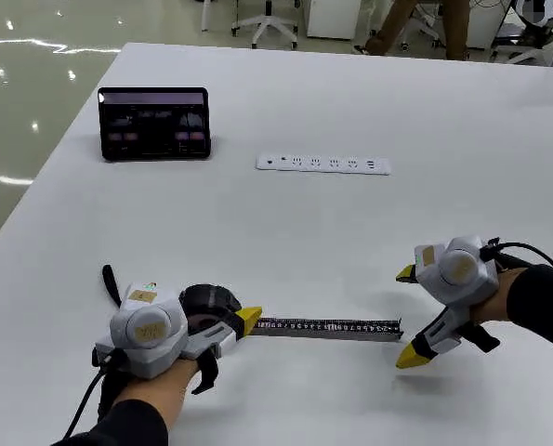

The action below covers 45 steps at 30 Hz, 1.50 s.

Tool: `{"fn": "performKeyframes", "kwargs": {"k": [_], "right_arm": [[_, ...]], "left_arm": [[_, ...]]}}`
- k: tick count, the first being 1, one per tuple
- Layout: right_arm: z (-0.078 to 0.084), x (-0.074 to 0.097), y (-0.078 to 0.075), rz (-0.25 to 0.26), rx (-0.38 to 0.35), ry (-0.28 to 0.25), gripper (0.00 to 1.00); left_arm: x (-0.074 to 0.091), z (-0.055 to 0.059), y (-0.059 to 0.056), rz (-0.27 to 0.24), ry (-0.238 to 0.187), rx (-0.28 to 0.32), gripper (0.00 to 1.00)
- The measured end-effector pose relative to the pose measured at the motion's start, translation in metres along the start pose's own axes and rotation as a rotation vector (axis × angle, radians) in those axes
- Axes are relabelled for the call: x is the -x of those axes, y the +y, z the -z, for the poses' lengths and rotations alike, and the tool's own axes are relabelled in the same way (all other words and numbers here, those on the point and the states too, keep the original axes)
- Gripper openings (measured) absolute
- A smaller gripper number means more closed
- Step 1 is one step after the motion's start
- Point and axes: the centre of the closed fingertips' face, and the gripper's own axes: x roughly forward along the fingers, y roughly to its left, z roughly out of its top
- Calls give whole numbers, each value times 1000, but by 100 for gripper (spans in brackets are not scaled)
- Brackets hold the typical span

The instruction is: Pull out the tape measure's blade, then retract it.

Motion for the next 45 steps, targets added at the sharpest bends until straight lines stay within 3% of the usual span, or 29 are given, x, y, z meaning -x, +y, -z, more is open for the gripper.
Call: {"fn": "performKeyframes", "kwargs": {"k": [8, 16, 20, 25, 34, 37, 39, 45], "right_arm": [[3, -3, 5, -32, 19, 22, 61], [7, -3, 9, -71, 24, 62, 29], [6, -5, 9, -78, 24, 58, 28], [9, -7, 10, -92, 29, 72, 13], [9, -9, 11, -84, 62, 114, 12], [9, -9, 12, -75, 91, 138, 12], [8, -9, 13, -71, 82, 145, 12], [8, -10, 11, -62, 38, 200, 12]], "left_arm": [[0, 2, -3, 7, 12, -9, 96], [-1, 3, -2, 2, 15, -9, 95], [-1, 5, -1, 4, 22, -7, 93], [-1, 6, 0, -1, 27, -15, 93], [-5, 18, 3, -16, 63, -3, 81], [-5, 25, -1, -3, 100, 53, 72], [-6, 24, -1, 1, 98, 68, 66], [-11, 18, -4, -14, 115, 81, 66]]}}
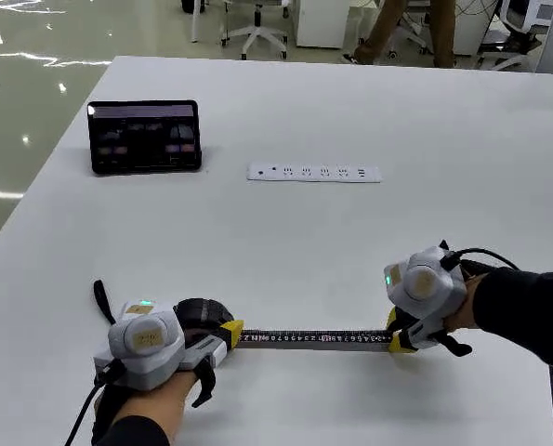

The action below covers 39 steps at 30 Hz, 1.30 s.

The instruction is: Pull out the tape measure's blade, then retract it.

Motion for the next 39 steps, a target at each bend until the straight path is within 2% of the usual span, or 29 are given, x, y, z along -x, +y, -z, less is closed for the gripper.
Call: {"fn": "performKeyframes", "kwargs": {"k": [1, 4, 11, 14, 21, 27, 39], "right_arm": [[0, 0, 0, -1, -1, 2, 12], [1, 0, 0, -2, -18, -3, 12], [2, 0, -1, 9, -36, -63, 11], [2, 1, -2, 11, -71, -94, 11], [-1, 0, -2, 21, -81, -119, 11], [-6, -1, -2, 15, -61, -111, 10], [-21, -3, -4, 13, -39, -131, 10]], "left_arm": [[-1, 2, -1, -1, 7, 2, 66], [0, 4, 6, -44, 36, -10, 61], [-1, 6, 6, -46, 70, -14, 58], [0, 6, 5, -44, 68, -16, 58], [0, 7, 5, -39, 69, -14, 58], [1, 7, 4, -37, 72, -15, 58], [1, 7, 4, -31, 79, -10, 58]]}}
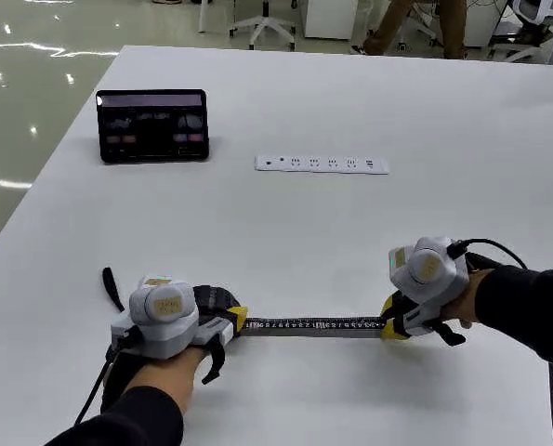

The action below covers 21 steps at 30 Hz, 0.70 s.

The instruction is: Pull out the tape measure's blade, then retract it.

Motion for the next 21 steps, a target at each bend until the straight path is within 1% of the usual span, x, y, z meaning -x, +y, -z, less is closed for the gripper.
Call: {"fn": "performKeyframes", "kwargs": {"k": [21], "right_arm": [[-12, -5, 0, 14, -12, -19, 10]], "left_arm": [[0, 0, 0, 5, 2, 3, 58]]}}
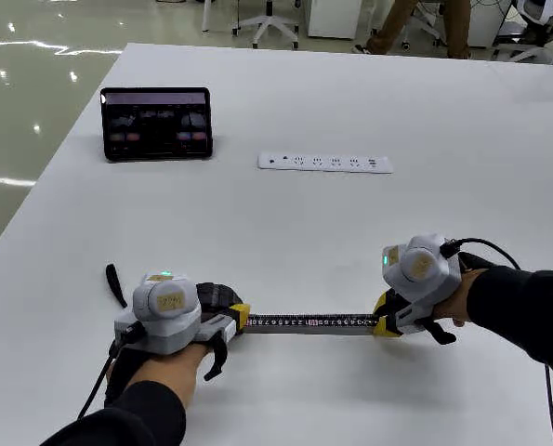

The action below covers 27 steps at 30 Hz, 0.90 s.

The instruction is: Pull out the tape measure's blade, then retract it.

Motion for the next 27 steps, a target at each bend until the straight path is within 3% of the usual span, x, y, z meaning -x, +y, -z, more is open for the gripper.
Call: {"fn": "performKeyframes", "kwargs": {"k": [27], "right_arm": [[-20, -10, 2, -3, -1, -30, 10]], "left_arm": [[0, 0, 1, 13, 8, 8, 57]]}}
